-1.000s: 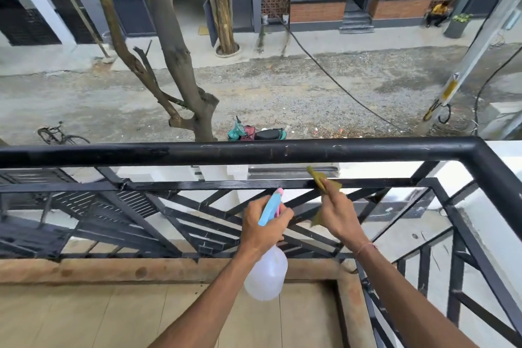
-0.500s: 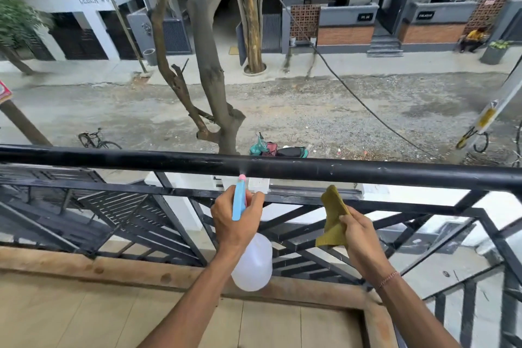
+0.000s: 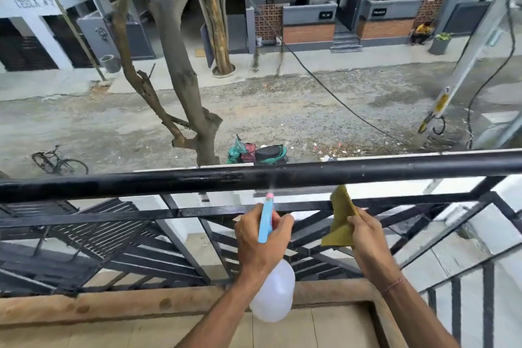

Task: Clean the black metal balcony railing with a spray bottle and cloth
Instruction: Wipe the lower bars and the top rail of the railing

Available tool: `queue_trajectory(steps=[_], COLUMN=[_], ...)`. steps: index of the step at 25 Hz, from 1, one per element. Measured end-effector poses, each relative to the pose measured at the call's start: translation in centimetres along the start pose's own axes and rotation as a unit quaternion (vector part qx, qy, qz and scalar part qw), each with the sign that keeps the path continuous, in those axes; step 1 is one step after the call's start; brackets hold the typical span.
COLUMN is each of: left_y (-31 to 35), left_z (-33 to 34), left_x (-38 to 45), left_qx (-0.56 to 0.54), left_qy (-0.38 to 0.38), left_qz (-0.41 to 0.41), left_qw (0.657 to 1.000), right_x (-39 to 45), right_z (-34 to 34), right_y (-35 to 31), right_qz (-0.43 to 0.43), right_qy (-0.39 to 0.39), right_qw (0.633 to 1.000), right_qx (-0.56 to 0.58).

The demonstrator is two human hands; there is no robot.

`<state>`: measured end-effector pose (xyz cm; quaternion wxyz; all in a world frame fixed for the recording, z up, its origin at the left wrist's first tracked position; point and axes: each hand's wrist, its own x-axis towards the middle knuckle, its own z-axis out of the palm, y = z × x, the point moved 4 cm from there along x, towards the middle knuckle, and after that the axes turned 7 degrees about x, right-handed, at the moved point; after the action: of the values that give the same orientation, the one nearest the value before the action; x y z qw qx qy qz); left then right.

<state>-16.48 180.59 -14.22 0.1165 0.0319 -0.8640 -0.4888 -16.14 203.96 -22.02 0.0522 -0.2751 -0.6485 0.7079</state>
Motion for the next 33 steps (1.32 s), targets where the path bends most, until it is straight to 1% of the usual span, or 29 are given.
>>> queue_trajectory(steps=[8, 12, 16, 19, 25, 28, 33], left_y=[-1.0, -0.2, 0.7, 0.1, -0.8, -0.6, 0.7], left_z=[1.2, 2.0, 1.8, 1.5, 0.7, 0.7, 0.6], left_x=[0.4, 0.9, 1.2, 1.1, 0.6, 1.0, 1.0], left_qx=[-0.060, -0.060, -0.075, -0.083, -0.072, -0.077, -0.055], left_qy=[-0.075, -0.100, -0.114, -0.119, -0.123, -0.143, -0.141], left_qz=[0.011, 0.033, 0.034, 0.020, 0.018, 0.018, 0.019], left_qw=[0.995, 0.993, 0.990, 0.989, 0.990, 0.987, 0.988], right_x=[-3.0, -3.4, -4.2, -4.9, -6.9, -7.4, -8.8], right_z=[1.9, 1.3, 0.8, 1.2, 1.7, 2.1, 3.1], right_y=[0.8, 0.7, 0.9, 0.6, 0.5, -0.3, -1.0], right_qz=[-0.012, -0.012, -0.017, -0.019, -0.026, -0.031, -0.028], right_qy=[0.014, 0.038, 0.046, 0.050, 0.069, 0.075, 0.065], right_qw=[1.000, 0.999, 0.998, 0.998, 0.997, 0.995, 0.996], right_qx=[-0.018, -0.020, -0.033, -0.040, -0.035, -0.056, -0.057])
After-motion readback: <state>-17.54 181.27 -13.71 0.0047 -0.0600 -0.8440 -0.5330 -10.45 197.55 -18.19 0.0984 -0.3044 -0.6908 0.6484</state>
